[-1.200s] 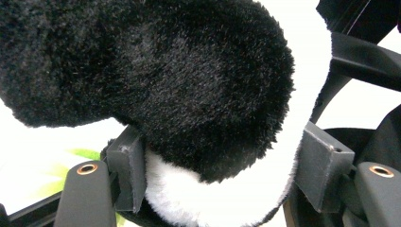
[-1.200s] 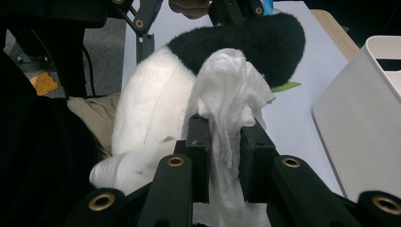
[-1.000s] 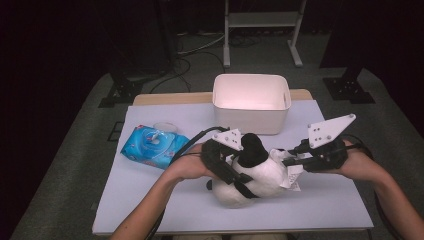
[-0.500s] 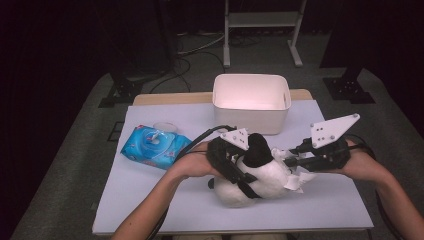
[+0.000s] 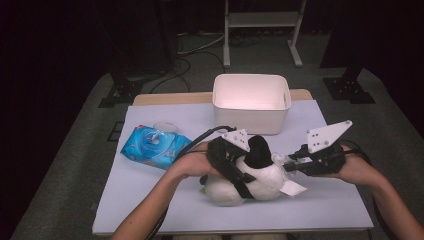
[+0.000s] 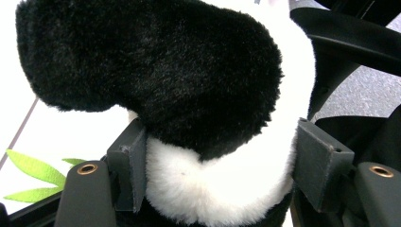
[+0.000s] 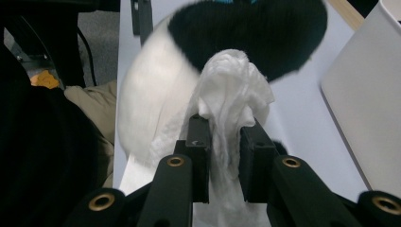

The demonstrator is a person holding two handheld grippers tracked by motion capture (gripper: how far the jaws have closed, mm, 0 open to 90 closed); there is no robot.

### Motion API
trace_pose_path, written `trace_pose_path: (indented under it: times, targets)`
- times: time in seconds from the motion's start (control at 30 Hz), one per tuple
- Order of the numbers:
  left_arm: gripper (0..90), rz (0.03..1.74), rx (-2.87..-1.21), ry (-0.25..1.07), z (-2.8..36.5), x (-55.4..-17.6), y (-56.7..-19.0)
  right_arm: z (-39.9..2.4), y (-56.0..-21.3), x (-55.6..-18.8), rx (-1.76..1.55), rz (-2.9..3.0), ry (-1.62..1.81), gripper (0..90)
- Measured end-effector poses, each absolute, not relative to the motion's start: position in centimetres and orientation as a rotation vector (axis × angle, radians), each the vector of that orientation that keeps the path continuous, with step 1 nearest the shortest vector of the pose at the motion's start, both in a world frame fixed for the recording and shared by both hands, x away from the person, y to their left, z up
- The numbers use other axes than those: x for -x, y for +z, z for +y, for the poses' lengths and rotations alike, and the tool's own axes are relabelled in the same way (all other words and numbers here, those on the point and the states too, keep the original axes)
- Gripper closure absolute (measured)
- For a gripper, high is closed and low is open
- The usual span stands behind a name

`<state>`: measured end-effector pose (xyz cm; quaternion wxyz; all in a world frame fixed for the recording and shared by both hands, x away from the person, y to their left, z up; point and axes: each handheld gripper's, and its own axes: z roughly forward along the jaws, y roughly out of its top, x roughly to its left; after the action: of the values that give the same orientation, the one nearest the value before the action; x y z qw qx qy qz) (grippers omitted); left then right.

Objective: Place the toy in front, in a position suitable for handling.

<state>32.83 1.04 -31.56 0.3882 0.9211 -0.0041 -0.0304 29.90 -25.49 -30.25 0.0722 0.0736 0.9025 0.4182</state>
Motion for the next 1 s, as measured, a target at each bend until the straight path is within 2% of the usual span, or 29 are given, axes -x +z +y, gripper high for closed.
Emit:
trace_pose_path:
  times: [0.47, 0.83, 1.0]
  targets:
    - [29.8, -0.014, -2.398, -0.091, -1.5, -32.9, -33.2, -27.7, -33.3, -29.8, -0.323, 2.713, 1.294, 75.8]
    - [29.0, -0.093, -2.477, -0.09, -5.1, -32.1, -34.3, -27.8, -32.1, -29.8, -0.31, 2.672, 1.3, 75.8]
    - [27.9, -0.081, -2.491, -0.086, -5.2, -32.2, -34.2, -27.0, -32.3, -29.9, -0.3, 2.692, 1.254, 75.8]
